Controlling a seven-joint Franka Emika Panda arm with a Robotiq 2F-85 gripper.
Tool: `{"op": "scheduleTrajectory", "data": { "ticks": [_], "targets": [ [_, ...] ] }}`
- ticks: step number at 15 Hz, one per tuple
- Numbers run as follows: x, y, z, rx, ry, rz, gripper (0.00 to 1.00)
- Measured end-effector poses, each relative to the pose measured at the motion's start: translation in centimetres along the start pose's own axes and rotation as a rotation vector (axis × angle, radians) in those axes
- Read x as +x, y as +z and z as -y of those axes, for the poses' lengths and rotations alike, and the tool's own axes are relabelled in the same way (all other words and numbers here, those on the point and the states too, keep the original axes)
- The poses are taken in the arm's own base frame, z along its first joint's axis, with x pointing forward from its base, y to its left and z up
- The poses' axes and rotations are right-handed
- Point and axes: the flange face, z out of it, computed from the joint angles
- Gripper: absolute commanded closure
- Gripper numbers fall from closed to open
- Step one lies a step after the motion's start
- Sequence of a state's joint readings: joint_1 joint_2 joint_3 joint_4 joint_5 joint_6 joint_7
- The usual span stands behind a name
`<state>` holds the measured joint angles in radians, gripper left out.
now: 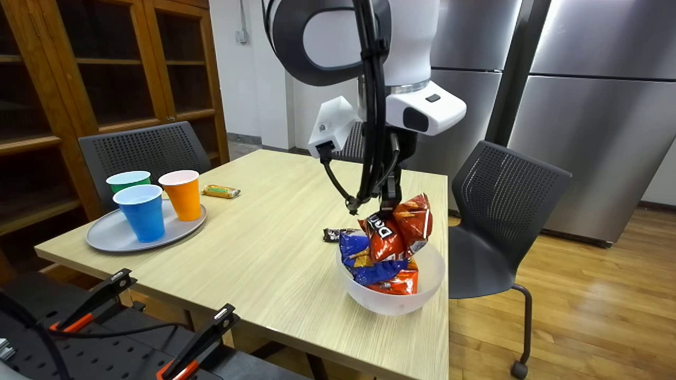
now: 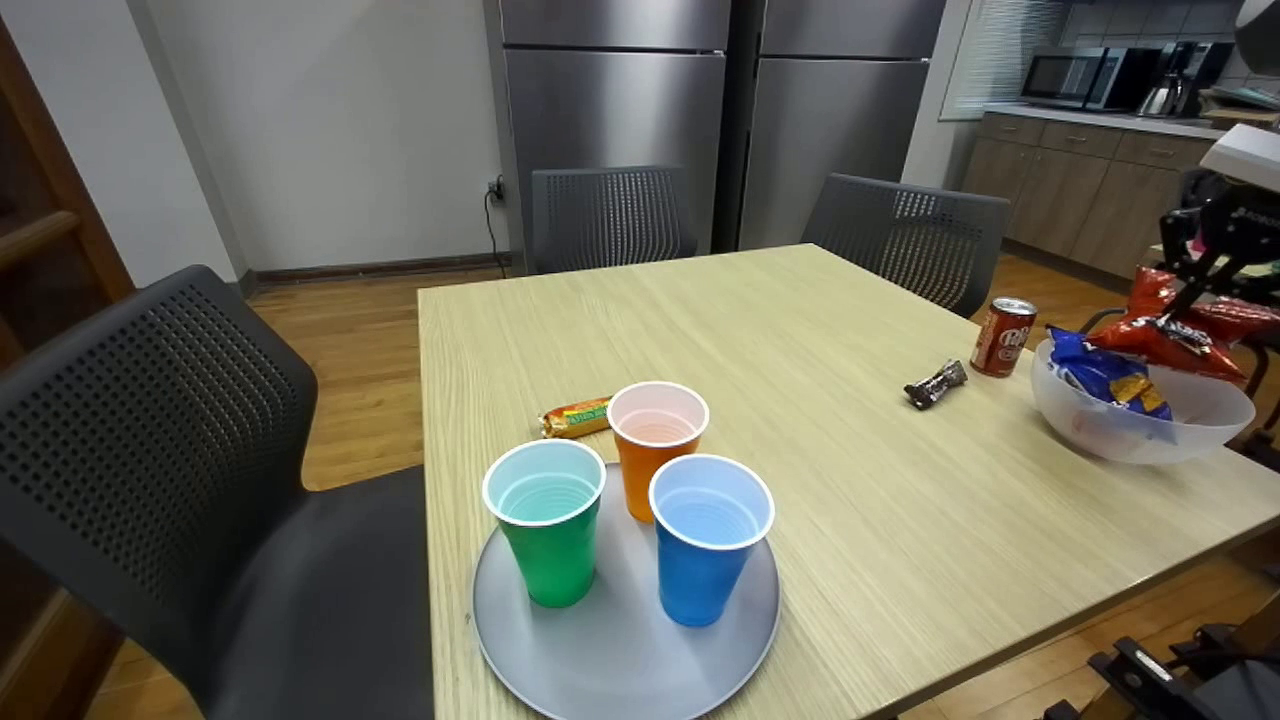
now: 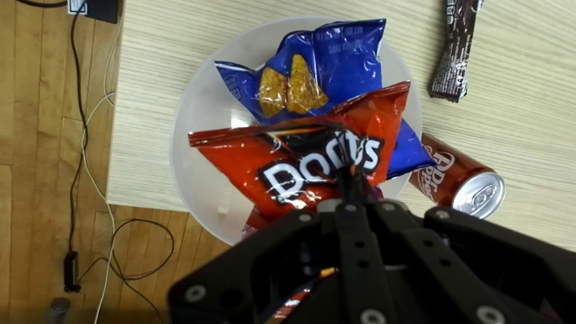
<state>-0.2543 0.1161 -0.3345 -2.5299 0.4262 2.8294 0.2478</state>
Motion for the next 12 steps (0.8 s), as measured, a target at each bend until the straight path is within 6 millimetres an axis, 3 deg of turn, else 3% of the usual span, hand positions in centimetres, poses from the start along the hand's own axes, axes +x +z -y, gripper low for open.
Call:
{"op": "scheduleTrajectory", "data": {
  "ticks": [12],
  "targets": [
    [3.4, 5.0, 0.9, -0.074, 0.014, 0.047, 1.00]
  ]
}}
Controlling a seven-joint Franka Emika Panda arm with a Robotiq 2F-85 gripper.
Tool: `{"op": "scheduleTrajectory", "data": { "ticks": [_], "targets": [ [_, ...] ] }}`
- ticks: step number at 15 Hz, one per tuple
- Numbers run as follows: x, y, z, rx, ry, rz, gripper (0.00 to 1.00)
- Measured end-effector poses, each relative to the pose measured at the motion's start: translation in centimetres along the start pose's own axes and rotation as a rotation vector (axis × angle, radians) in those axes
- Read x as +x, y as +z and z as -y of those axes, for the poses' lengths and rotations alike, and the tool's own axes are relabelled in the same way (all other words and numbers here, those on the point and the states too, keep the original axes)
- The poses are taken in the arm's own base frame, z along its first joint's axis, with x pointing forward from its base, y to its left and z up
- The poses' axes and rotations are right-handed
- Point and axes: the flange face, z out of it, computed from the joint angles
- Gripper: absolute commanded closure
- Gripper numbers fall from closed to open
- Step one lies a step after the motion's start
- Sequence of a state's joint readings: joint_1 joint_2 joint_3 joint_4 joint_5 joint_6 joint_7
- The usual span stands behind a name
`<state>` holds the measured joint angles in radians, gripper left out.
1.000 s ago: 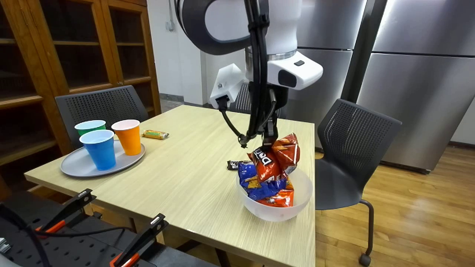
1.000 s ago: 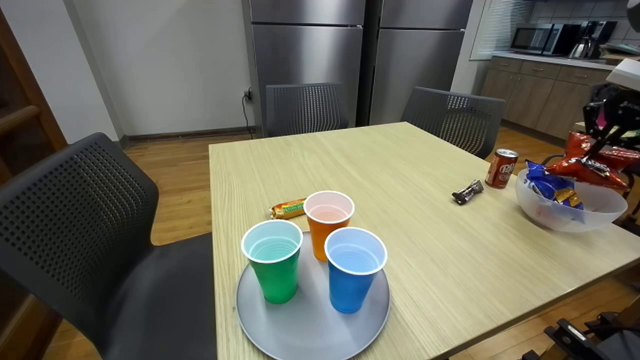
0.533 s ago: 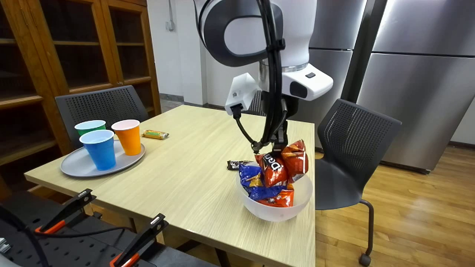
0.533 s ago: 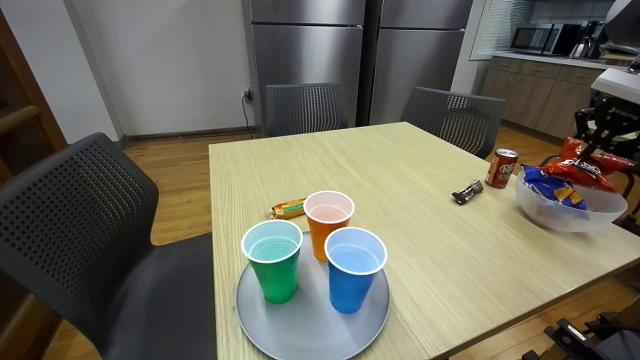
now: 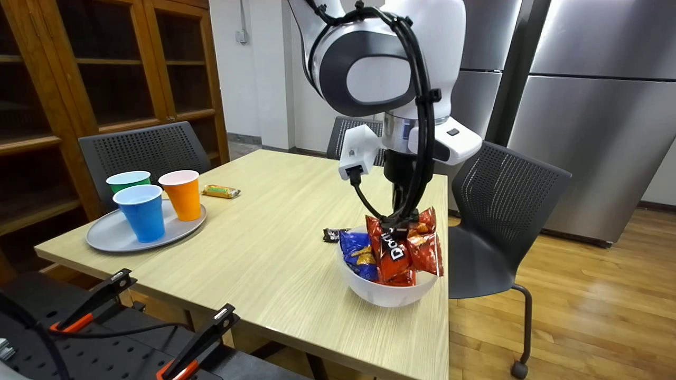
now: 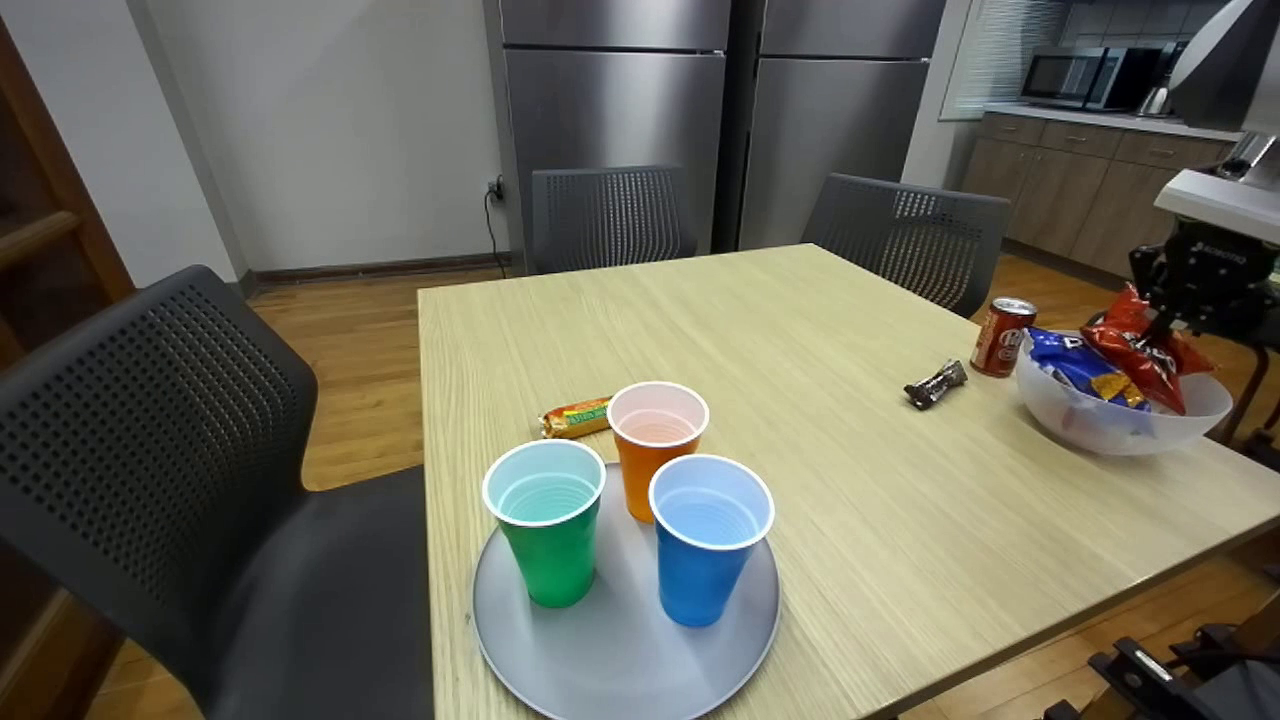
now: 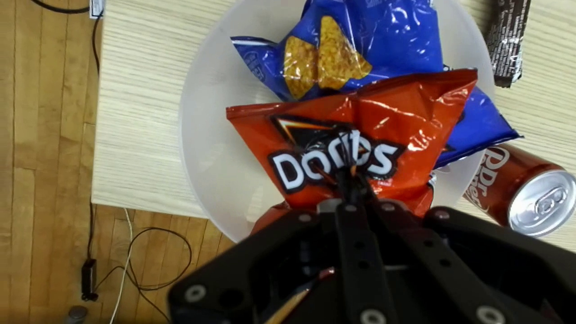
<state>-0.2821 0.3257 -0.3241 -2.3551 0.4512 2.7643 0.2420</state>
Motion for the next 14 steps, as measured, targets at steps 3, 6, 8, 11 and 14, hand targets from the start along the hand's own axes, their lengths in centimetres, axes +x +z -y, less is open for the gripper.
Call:
{"op": "scheduleTrajectory", "data": {
  "ticks": [3, 6, 8, 11, 14],
  "targets": [
    [0.6, 0.7, 0.0, -0.010, 0.003, 0.009, 1.00],
    [0.9, 0.9, 0.3, -0.011, 0.002, 0.014, 1.00],
    [1.0, 0.9, 0.4, -0.009, 0.000, 0.013, 0.73],
    [1.1, 0.7, 0.9, -0.002, -0.006, 0.008, 0.51],
    [1.1, 0.4, 1.5, 0.009, -0.027, 0.003, 0.30]
  ]
}}
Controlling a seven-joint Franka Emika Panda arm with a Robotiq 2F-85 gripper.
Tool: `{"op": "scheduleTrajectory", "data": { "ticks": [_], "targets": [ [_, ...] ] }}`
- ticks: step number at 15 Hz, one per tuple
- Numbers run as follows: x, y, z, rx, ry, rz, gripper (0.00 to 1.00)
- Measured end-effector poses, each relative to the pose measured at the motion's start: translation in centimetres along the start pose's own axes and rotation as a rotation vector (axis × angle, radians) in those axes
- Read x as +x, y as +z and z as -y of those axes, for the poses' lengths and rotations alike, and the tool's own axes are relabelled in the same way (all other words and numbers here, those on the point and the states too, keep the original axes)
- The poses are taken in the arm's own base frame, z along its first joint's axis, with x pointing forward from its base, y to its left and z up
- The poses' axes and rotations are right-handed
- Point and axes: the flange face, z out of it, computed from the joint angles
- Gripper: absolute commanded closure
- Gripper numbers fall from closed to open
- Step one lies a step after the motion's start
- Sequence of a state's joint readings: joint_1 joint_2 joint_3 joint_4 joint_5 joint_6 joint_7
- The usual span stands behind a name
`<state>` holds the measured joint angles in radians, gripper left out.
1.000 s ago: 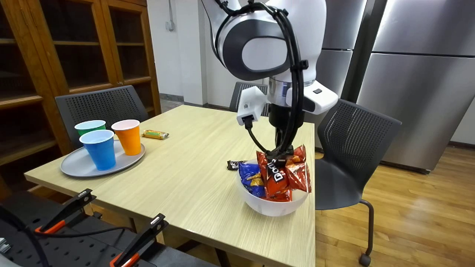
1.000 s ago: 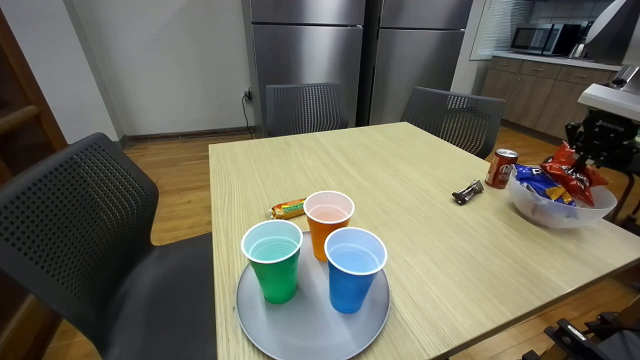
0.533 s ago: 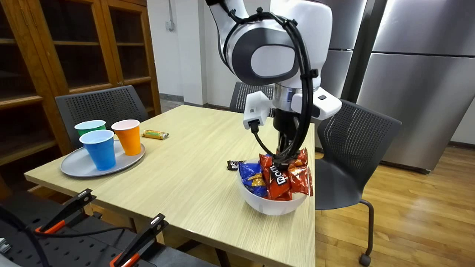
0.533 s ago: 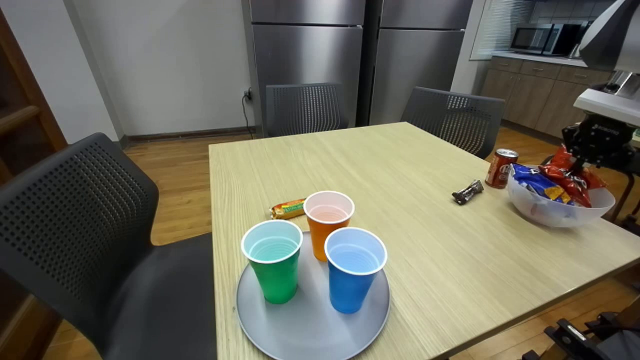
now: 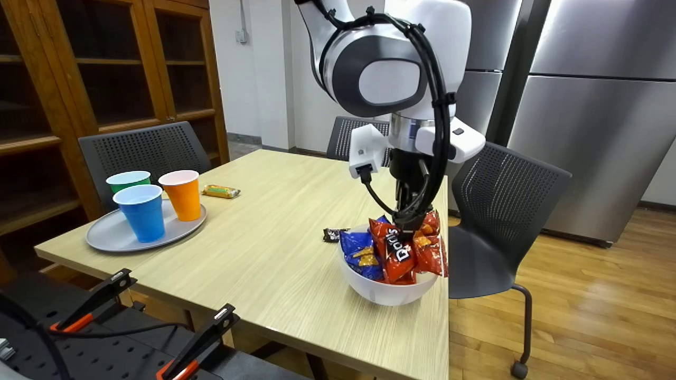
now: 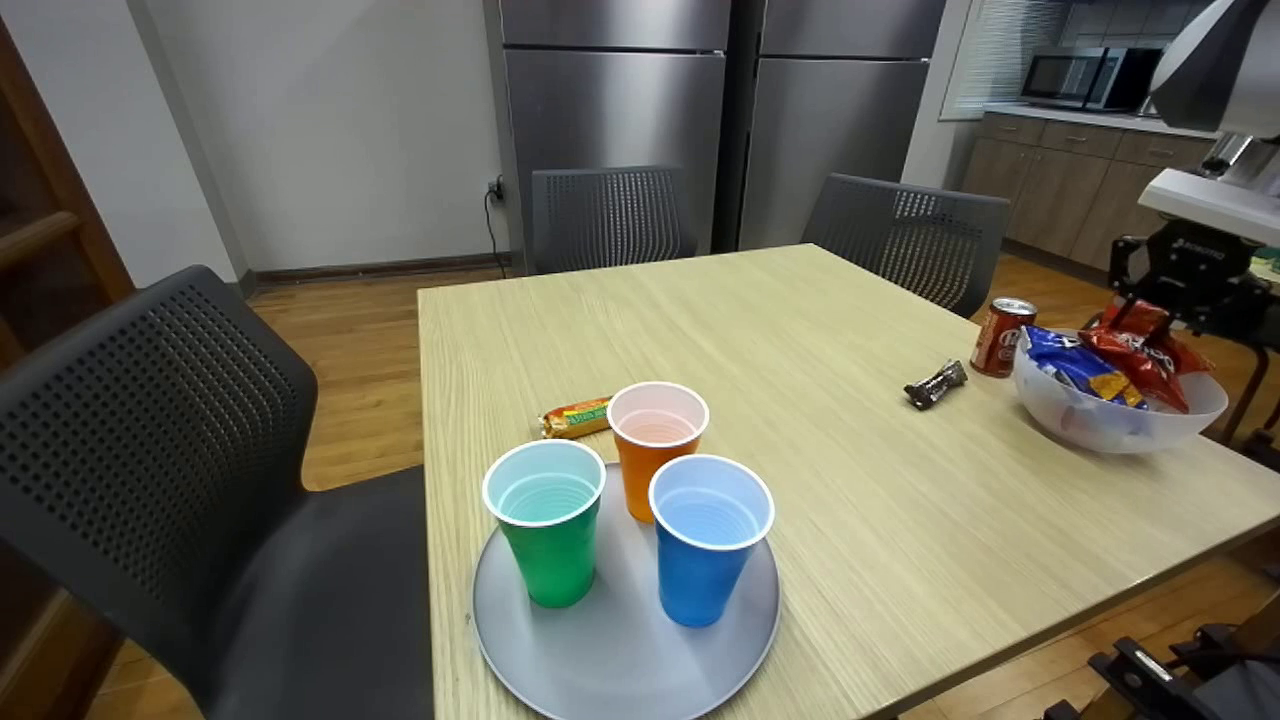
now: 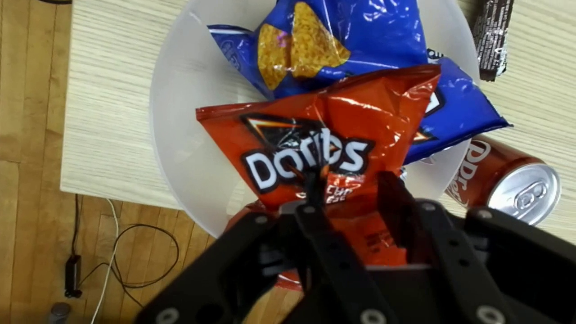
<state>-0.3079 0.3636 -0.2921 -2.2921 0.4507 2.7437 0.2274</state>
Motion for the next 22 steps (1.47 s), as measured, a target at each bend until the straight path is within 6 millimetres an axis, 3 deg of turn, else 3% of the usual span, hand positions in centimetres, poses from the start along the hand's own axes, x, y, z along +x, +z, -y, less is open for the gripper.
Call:
{"op": "scheduleTrajectory", "data": {
  "ticks": [4, 15, 22],
  "targets": [
    [0.1, -1.1, 0.7, 0.026, -0.038, -0.012, 0.01],
    [-0.1, -6.8, 2.7, 0.107, -0.153, -0.082, 0.00],
    [-3.6, -9.2, 6.8, 0.084, -0.388, -0.116, 0.00]
  ]
}}
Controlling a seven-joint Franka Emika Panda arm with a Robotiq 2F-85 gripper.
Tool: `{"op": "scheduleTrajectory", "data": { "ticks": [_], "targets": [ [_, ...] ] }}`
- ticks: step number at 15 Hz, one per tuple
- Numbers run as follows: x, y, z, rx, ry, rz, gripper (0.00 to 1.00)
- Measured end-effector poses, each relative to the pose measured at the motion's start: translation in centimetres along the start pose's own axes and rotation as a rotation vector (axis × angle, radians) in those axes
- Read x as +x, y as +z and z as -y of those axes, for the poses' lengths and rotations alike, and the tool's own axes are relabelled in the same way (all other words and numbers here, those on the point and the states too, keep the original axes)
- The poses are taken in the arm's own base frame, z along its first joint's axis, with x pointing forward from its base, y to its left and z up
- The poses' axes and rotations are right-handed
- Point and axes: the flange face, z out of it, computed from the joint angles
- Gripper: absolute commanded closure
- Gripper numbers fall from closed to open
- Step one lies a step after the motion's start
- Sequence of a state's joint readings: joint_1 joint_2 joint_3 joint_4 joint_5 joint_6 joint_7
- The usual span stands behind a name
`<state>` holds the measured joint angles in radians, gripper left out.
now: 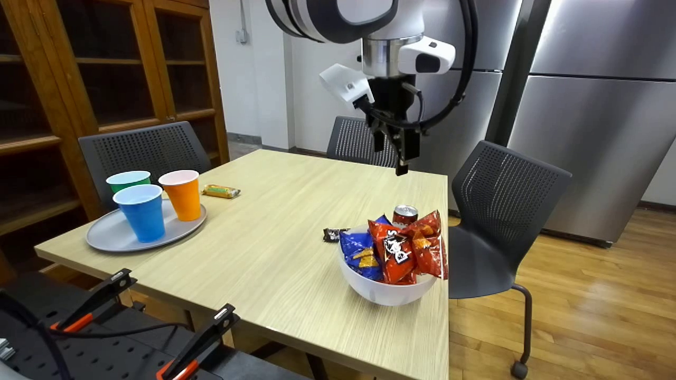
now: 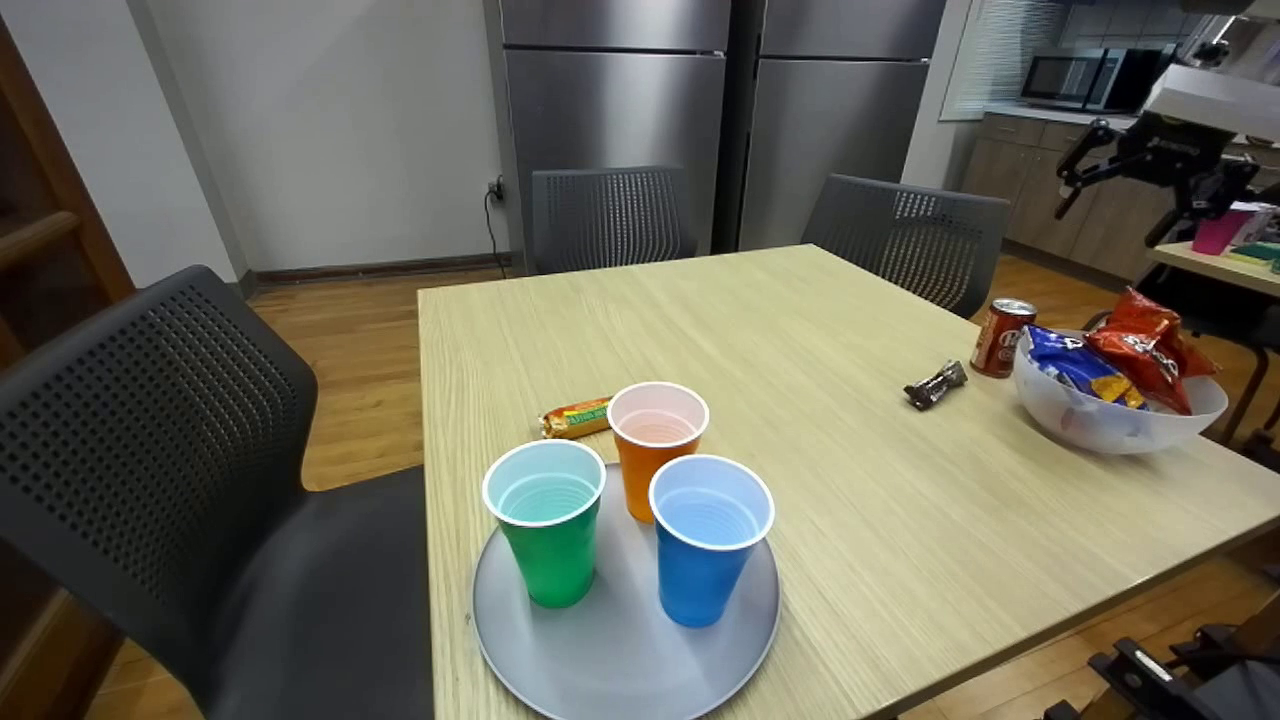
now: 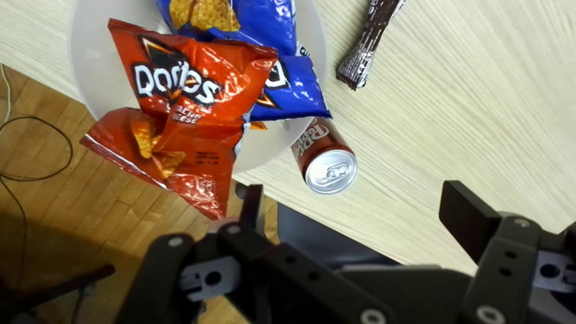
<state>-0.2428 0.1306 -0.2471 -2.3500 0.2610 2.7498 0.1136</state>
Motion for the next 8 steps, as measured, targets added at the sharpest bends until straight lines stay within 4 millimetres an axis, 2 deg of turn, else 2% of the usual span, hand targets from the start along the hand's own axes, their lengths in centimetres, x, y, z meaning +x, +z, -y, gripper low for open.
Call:
{"op": "scheduleTrajectory", "data": {
  "ticks": [8],
  "targets": [
    [-3.3, -1.4, 8.7, -0.017, -0.309, -0.021, 0.00]
  ]
}}
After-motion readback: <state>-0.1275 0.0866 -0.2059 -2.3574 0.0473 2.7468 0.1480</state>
